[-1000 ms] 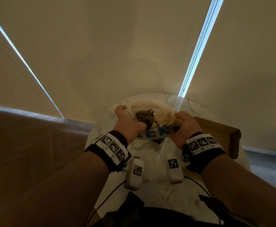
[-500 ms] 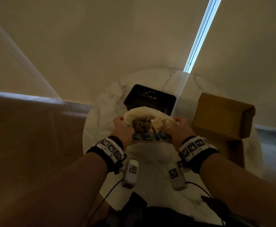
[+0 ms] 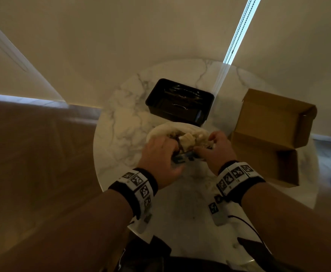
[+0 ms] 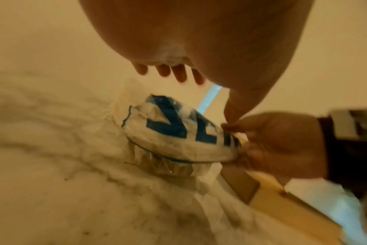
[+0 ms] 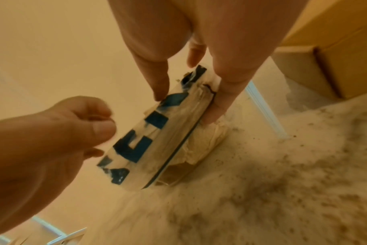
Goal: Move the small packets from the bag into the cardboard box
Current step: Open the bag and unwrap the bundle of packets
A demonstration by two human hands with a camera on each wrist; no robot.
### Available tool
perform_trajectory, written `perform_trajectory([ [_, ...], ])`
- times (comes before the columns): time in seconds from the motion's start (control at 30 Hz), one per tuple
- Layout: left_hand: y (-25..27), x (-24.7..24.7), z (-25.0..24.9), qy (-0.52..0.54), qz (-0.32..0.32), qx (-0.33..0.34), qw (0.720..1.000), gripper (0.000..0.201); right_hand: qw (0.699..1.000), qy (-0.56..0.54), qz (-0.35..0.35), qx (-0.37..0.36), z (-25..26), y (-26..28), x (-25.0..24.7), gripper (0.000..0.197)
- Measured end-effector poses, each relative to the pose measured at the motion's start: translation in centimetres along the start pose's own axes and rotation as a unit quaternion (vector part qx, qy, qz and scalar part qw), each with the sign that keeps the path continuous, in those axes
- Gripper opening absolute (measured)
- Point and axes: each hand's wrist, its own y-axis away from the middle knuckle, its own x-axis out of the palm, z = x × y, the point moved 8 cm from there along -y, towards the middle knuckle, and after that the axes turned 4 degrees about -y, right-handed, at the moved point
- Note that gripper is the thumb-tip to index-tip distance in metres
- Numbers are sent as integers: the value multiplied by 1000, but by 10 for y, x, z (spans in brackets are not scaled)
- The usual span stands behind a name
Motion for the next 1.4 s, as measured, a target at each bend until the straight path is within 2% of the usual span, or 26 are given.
perform_trajectory([
  [0.03, 2, 10, -6, -22, 53, 35, 998, 37, 999, 33, -1, -19, 2, 2, 1, 31],
  [0.07, 3, 19, -7, -30, 90, 42, 995, 29, 997, 67, 4, -38, 6, 4, 3, 19],
  [0.13, 1, 27, -3, -30, 100, 25, 994, 17, 986, 150, 58, -48, 7, 8, 14, 5],
  [0.2, -2, 33, 0, -22, 95, 14, 995, 18, 970, 212, 109, -42, 3, 12, 24, 22],
  [0.37, -5, 57, 2, -83, 139, 61, 985, 28, 963, 226, 132, -59, 3, 8, 23, 42],
  [0.47, -4, 62, 7, -113, 139, 57, 982, 42, 981, 161, 89, -58, 2, 1, 14, 41],
  [0.57, -4, 54, 4, -116, 146, 60, 981, 36, 989, 119, 73, -38, -2, -3, 12, 38],
  [0.67, -3, 42, -1, -96, 122, 82, 984, 34, 986, 141, 82, -22, -3, -3, 13, 36],
  [0.77, -3, 31, 0, -96, 95, 59, 989, 30, 981, 171, 87, -25, 0, 1, 8, 34],
  [0.9, -2, 44, -3, -170, 161, 60, 970, 28, 971, 210, 104, -45, 4, 12, 13, 27],
  [1.0, -2, 51, -6, -165, 192, 59, 966, 31, 961, 240, 127, -51, 1, 19, 28, 33],
  [1.1, -5, 37, -14, -97, 148, 63, 982, 32, 975, 190, 110, -23, -3, 13, 24, 31],
  [1.2, -16, 19, -9, 49, 76, 2, 996, 21, 989, 132, 63, -12, -3, 5, 12, 27],
  [1.27, -23, 25, -3, 73, 101, -43, 991, 32, 998, 68, -2, 17, -8, 2, 1, 28],
  [1.3, -24, 31, -2, 55, 130, -55, 988, 37, 998, 13, -30, 47, -14, 1, -3, 36],
  [1.37, -25, 40, -2, 39, 154, -58, 986, 34, 980, -131, -62, 136, -28, 2, -2, 54],
  [1.4, -24, 41, -2, 52, 146, -56, 986, 30, 973, -149, -54, 169, -32, 5, 0, 57],
])
